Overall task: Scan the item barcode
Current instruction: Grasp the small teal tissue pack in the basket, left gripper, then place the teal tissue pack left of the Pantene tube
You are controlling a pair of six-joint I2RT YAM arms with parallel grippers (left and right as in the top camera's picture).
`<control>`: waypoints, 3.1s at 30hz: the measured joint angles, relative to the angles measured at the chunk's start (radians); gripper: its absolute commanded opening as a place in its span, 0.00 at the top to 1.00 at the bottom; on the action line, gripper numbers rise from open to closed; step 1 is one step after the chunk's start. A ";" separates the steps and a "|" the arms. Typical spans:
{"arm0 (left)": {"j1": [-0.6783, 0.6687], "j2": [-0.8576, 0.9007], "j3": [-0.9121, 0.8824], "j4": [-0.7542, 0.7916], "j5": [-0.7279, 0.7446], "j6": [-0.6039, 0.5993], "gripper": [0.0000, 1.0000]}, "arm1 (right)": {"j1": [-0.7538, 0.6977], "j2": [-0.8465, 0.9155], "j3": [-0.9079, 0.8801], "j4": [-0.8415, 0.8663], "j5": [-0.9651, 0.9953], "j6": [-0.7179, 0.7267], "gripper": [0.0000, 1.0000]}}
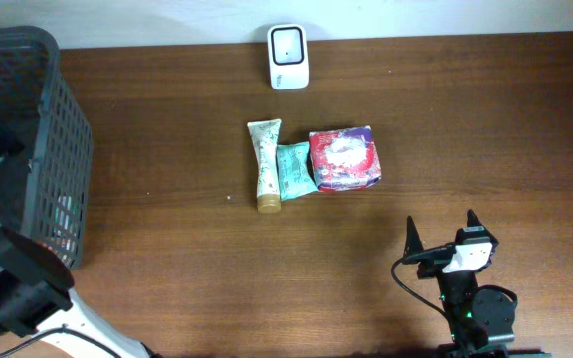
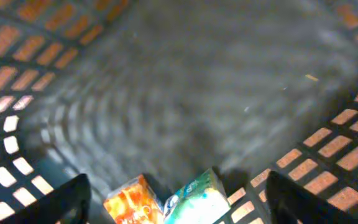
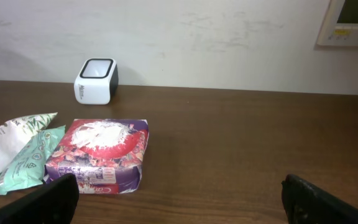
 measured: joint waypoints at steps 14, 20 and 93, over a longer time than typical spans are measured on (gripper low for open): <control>0.209 0.066 -0.033 -0.128 0.286 0.424 0.16 | 0.000 0.000 0.000 0.000 0.000 0.000 0.01; 0.238 0.098 -0.033 -0.181 0.454 0.531 0.14 | 0.000 0.000 0.000 0.000 0.000 0.000 0.01; -0.346 0.266 1.012 -0.377 0.914 0.249 1.00 | 0.000 0.000 0.000 0.000 0.000 0.000 0.01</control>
